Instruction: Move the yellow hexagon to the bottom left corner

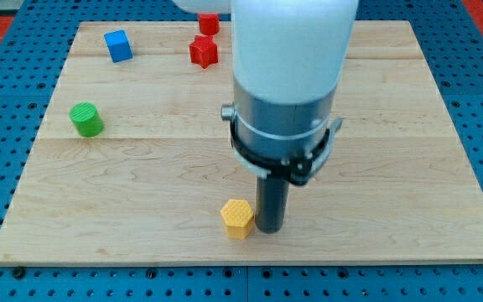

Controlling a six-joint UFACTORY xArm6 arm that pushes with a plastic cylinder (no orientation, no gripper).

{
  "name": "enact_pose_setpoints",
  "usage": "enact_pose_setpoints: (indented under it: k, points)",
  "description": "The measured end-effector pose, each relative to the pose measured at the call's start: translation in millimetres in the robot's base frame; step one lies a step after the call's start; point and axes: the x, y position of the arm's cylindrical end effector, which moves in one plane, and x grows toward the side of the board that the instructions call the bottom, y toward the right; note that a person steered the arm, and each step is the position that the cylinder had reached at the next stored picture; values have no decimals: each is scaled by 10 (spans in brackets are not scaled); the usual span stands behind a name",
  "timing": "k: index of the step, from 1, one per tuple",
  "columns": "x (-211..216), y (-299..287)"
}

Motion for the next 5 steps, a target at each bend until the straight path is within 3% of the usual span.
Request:
enact_pose_setpoints:
  k: [2,3,4,5]
  points:
    - [-53,-1326]
    - [-181,-673]
    - [-593,-1089]
    - [-242,-1693]
